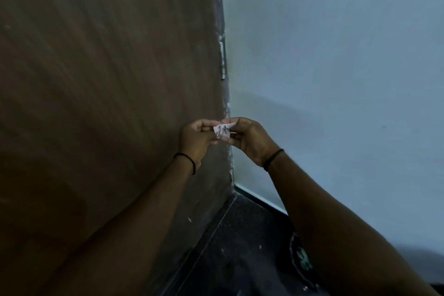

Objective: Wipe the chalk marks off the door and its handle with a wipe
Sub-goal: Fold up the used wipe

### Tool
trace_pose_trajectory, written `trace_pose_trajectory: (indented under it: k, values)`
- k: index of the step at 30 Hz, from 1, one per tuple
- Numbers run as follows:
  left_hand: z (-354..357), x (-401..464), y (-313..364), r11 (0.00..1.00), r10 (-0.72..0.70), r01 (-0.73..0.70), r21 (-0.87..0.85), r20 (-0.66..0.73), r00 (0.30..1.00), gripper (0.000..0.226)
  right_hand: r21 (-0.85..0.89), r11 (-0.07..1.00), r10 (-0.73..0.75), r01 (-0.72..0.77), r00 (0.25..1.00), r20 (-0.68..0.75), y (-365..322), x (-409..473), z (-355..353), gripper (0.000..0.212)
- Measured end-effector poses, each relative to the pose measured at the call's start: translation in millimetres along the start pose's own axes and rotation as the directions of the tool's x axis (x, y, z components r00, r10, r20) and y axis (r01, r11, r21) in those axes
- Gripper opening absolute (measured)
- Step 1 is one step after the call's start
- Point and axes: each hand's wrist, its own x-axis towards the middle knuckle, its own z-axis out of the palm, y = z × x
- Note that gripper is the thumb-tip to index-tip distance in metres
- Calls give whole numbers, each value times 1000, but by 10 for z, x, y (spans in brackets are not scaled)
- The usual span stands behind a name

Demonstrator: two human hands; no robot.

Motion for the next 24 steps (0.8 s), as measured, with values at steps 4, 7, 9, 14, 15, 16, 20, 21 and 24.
trace_pose_trajectory:
  k: [4, 7, 9, 14, 15, 16, 20, 21, 24]
  values:
    - [519, 99, -102, 996, -28, 18, 83, 120, 992, 17, -205, 974, -137, 97, 972, -193, -31, -256, -448, 15]
    - [940, 130, -243, 980, -34, -8, 198, 209, 977, 23, -312, 948, -174, 70, 931, -320, -18, -463, -834, 26]
    - [1242, 102, -386, 951, -26, -60, 302, 272, 962, 22, -345, 938, -181, 30, 892, -415, 22, -625, -1117, 32]
    - [1860, -15, -881, 909, -126, -81, 408, 454, 882, 13, -397, 913, -199, -91, 751, -629, 338, -1019, -1714, 21]
    - [1953, -37, -1000, 903, -158, -76, 422, 492, 856, 11, -423, 898, -207, -123, 731, -651, 425, -1093, -1803, 16]
    - [2063, -62, -1141, 892, -194, -74, 445, 527, 828, 8, -448, 879, -215, -162, 704, -677, 526, -1170, -1905, 13]
    - [2427, -171, -1708, 834, -264, -139, 534, 608, 749, 13, -531, 770, -278, -355, 563, -778, 932, -1448, -2278, 19]
    - [2500, -200, -1858, 817, -268, -169, 551, 622, 735, 14, -547, 736, -302, -399, 530, -793, 1052, -1508, -2379, 19]
    - [2636, -256, -2251, 767, -296, -226, 601, 644, 705, 16, -553, 701, -360, -450, 447, -819, 1425, -1628, -2682, 14]
